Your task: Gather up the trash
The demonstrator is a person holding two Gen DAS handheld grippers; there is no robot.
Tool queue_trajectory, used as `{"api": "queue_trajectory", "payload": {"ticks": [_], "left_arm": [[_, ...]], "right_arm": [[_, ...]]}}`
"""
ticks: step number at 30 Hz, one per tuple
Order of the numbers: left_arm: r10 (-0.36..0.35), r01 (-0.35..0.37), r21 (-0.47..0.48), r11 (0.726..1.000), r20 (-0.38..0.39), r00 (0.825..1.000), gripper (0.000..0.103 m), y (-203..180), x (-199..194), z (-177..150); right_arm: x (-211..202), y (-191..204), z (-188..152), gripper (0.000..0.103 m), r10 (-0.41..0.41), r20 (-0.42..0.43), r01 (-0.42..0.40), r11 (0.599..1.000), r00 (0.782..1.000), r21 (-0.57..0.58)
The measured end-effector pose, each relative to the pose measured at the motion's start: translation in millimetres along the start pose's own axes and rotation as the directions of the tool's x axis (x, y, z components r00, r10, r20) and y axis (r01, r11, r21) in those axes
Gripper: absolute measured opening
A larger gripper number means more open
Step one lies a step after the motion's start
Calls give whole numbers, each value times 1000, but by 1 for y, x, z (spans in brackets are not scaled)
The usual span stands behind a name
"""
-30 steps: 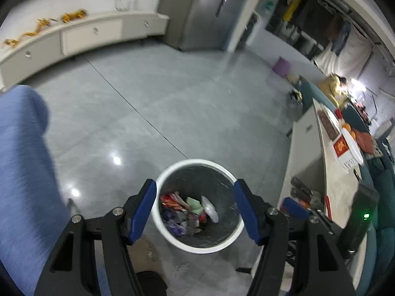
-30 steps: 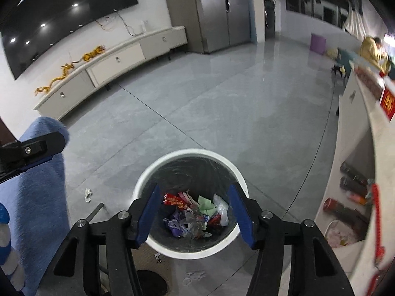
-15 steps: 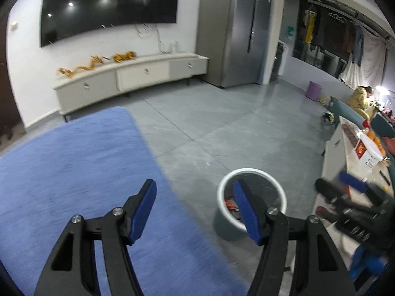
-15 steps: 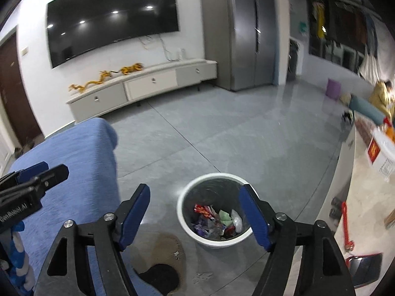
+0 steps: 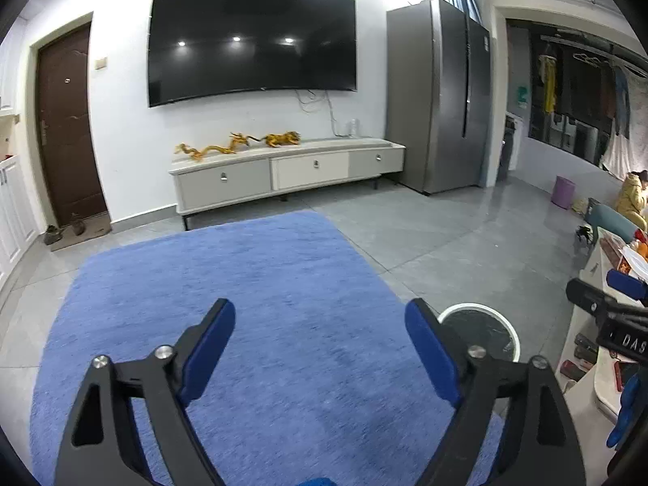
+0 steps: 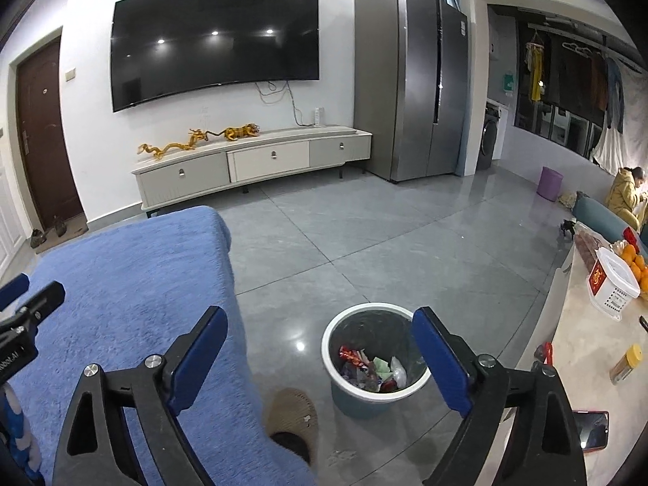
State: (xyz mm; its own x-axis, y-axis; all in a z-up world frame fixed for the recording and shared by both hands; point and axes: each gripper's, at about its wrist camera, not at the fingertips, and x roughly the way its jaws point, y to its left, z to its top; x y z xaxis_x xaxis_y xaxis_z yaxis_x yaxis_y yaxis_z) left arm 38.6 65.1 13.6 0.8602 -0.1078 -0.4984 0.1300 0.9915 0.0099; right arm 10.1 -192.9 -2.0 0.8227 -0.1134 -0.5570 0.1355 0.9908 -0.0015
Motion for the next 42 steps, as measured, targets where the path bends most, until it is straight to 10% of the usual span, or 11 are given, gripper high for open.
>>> {"api": "queue_trajectory", "payload": {"ticks": [5,42], "left_arm": [[36,-35,-22,999,38,999,103,15,-27,-11],[81,-81,1,997,68,994,103,1,-55,-48]], "right_arm": [[-9,20,-14,102,12,26,-12,1000,1000,-24],[-35,25,-47,103,-25,132,31,999,991,-43]]}}
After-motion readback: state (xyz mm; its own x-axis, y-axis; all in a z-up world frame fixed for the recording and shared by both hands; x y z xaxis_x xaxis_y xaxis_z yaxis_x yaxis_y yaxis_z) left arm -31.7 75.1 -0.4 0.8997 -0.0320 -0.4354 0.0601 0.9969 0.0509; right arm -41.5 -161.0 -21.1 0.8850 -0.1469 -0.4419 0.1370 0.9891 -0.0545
